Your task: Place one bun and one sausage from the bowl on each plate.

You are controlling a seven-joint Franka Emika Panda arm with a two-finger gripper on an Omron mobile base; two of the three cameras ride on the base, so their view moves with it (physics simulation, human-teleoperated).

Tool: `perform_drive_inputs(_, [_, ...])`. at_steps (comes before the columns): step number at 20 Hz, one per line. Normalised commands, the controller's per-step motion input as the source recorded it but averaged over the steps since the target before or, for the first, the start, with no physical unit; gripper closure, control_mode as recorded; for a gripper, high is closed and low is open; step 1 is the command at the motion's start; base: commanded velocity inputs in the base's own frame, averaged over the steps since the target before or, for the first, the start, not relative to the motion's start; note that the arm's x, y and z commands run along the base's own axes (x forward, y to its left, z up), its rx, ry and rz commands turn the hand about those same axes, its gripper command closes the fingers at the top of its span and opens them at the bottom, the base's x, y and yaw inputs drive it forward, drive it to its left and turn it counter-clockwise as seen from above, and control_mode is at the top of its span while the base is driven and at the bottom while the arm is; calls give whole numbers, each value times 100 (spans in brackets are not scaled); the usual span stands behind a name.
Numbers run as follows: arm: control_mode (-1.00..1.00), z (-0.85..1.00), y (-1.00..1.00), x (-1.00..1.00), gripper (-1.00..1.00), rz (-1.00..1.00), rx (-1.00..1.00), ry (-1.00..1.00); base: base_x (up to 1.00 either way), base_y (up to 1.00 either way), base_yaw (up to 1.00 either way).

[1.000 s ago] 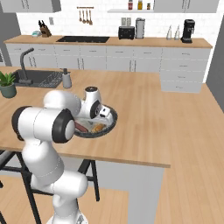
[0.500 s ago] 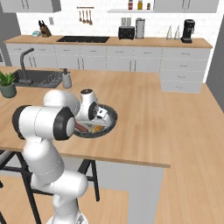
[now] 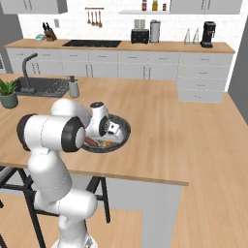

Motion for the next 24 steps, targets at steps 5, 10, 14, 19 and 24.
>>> perform_drive_inputs(5, [-100,-4,0,0,-100,0,0,0,0,0,0])
perform_drive_inputs(10, [-100,0,0,0,100,0,0,0,0,0,0])
perform_drive_inputs(14, [-100,0,0,0,100,0,0,0,0,0,0])
perform_drive_inputs(19, [-100,13,-2,-11,100,1,0,-4,0,0,0])
perform_drive_inputs(24, [-100,96,0,-49,100,1,1,-1,0,0,0])
